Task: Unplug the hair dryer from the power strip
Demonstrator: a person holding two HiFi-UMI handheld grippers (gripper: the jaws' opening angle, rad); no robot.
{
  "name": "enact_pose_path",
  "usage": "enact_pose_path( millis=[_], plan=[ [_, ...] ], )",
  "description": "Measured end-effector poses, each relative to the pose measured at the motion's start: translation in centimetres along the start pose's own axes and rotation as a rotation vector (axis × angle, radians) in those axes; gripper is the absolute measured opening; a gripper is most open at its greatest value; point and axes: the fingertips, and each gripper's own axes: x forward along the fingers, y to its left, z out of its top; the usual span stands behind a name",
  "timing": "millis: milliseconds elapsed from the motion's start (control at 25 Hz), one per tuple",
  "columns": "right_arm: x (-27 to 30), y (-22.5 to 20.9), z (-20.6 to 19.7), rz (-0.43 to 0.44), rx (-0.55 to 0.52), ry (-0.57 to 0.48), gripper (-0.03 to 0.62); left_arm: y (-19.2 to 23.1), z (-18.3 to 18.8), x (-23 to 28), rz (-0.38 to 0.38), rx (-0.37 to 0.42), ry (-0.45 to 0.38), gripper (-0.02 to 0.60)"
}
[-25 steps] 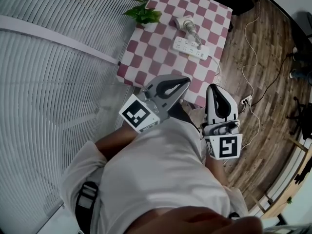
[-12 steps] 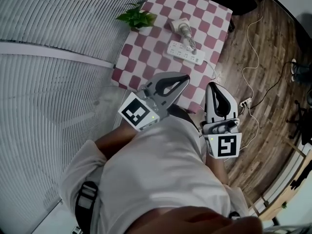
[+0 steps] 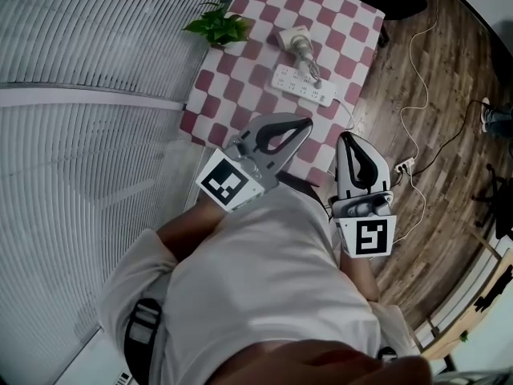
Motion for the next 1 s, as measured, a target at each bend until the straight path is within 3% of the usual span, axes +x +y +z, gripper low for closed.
enact_pose_path(
  millis=[440, 760, 1000],
  plan=[
    [3.7, 0.1, -2.7, -0.034, -0.029, 0.064, 0.034, 3.3, -2.7, 1.0, -0.097, 0.044, 0.074, 0.031],
    [6.5, 0.0, -6.3, -0.073, -0.031, 0.127, 0.035, 5.8, -7.0, 1.5, -0.159, 0.136, 0.208, 0.031],
    [8.2, -0.6, -9.6, -0.079, -0.023, 0.178, 0.035, 7.8, -10.0, 2.7, -0.167, 0.189, 0.257, 0.031]
  ],
)
